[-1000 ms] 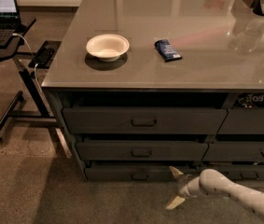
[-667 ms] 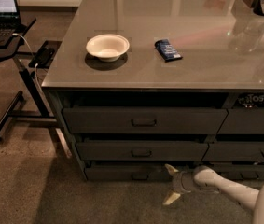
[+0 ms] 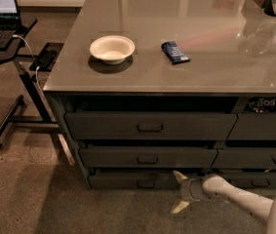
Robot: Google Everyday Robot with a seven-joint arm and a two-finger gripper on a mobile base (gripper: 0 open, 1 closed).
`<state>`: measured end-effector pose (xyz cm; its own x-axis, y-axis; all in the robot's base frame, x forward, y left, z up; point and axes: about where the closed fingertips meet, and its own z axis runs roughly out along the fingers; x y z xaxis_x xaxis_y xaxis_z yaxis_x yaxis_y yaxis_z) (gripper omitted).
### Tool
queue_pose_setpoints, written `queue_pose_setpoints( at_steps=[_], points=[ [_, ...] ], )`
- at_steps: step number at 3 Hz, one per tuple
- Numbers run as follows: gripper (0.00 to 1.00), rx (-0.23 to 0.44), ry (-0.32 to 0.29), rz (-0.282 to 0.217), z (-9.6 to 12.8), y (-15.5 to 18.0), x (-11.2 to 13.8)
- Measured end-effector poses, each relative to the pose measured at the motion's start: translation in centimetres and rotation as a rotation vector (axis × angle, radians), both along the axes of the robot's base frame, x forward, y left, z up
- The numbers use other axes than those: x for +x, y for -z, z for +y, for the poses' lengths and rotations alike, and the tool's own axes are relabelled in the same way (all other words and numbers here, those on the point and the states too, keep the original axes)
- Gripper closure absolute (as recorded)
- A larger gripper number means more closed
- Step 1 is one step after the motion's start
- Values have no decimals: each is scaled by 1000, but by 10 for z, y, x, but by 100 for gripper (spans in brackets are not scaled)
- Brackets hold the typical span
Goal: Open bottom drawer
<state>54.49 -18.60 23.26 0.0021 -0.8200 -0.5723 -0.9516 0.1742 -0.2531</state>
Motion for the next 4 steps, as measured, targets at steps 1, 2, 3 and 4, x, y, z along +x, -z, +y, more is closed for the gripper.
queue_pose_setpoints(
  at_steps=[1, 2, 3, 4],
  points=[
    [0, -15, 6, -41, -1, 4, 16],
    [0, -15, 37, -62, -7, 16, 42],
    [0, -28, 84, -75, -25, 29, 71],
    [0, -28, 83, -75, -25, 29, 71]
  ],
)
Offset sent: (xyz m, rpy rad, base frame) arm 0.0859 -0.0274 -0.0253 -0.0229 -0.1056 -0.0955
